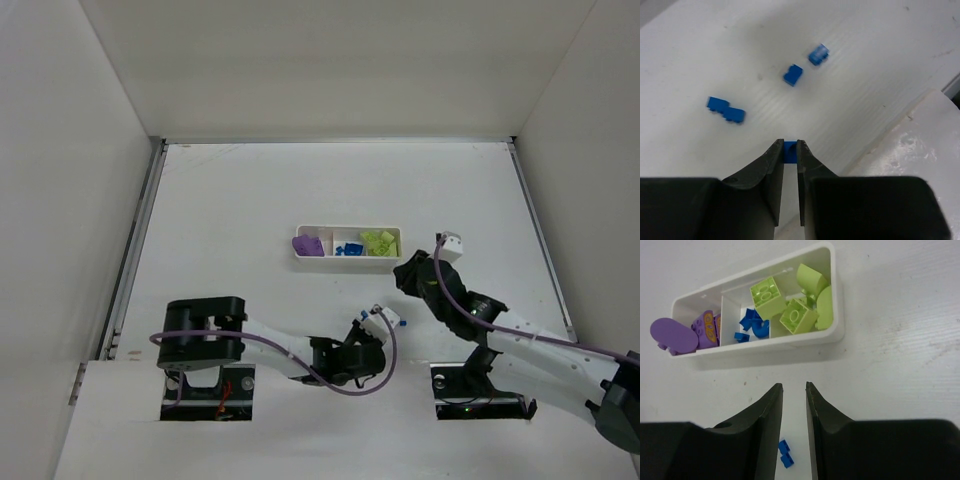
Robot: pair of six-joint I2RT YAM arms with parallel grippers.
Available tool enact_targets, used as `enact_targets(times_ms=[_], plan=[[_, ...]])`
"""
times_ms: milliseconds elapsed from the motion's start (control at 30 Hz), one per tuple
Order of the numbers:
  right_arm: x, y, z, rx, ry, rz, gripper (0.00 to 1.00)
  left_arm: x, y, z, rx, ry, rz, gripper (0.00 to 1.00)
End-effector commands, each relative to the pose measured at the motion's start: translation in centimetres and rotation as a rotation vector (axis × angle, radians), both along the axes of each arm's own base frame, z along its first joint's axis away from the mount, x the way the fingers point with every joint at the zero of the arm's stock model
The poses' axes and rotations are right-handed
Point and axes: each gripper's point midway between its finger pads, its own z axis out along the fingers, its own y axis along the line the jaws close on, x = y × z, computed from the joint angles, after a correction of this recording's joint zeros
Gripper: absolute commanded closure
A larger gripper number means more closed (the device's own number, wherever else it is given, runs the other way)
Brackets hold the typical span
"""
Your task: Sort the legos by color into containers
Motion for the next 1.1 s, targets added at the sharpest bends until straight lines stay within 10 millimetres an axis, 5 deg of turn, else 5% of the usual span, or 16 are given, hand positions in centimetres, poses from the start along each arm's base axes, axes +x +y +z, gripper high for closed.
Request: enact_targets(times_ms=[0,267,467,600,767,833,1067], plan=[[-1.0,-1.8,-0.4,-0.027,0.021,-0.090,0.69,3.1,0.8,5.5,-0.163,-0.021,0.096,0.90],[-3.3,-3.1,-2.4,-0.114,0.116,-0.129,0.84,14.0,6.2,13.3,-0.303,-0.037,0.383,0.88],[-3.4,-0.6,-1.7,-0.231,0.092,-0.078,0.84,21.4,8.0,12.4,-0.303,0.049,0.502,0.87],[-4.9,1.9,-1.1,-0.207,0.062,0.021,0.88,23.7,6.9,10.5,-0.267,0.086,0.500,0.86],[-5.7,-1.5,-4.2,-0.266,0.220,-0.077,0.83,26.3,6.6,8.1,-0.209,0.094,0.531,0.84],[-6.0,-1.4,-4.4,-0.279,0.238,-0.080,0.70,27.1,6.7,7.6,-0.203,0.092,0.544,0.82],[-7.1,-2.6,-5.9,-0.370,0.323,-0.124,0.65,27.1,6.7,8.0,-0.198,0.077,0.537,0.63]])
